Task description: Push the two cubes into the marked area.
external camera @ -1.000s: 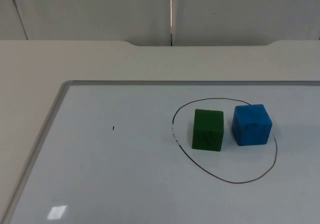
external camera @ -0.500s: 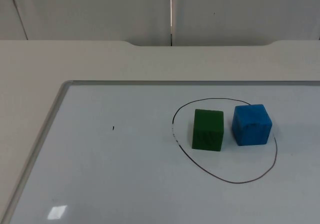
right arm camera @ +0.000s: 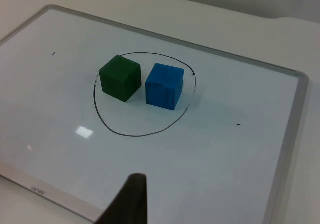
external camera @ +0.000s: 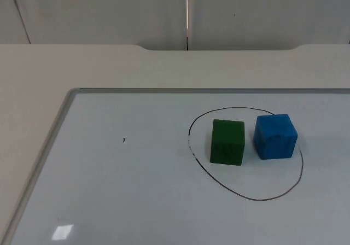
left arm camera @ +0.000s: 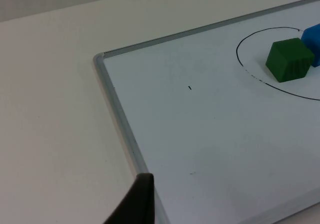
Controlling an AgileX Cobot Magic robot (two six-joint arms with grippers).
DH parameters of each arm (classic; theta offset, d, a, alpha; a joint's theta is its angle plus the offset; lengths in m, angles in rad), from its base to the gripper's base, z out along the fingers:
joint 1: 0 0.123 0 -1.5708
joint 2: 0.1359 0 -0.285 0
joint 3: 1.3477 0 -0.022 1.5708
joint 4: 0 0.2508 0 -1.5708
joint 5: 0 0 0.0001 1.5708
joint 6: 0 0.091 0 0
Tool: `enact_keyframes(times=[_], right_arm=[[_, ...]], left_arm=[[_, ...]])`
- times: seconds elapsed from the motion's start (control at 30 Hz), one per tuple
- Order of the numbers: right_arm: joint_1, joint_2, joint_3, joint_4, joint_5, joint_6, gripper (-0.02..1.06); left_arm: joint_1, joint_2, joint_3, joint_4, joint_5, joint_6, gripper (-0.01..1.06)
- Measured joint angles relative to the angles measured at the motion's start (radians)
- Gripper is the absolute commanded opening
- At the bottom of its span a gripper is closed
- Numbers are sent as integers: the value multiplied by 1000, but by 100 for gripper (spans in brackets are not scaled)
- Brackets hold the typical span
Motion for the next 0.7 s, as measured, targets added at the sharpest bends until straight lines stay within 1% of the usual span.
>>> enact_keyframes(times=[0.7], right_arm=[[0,0,0,0,0,0,105]], left_arm=[[0,0,0,0,0,0,105]])
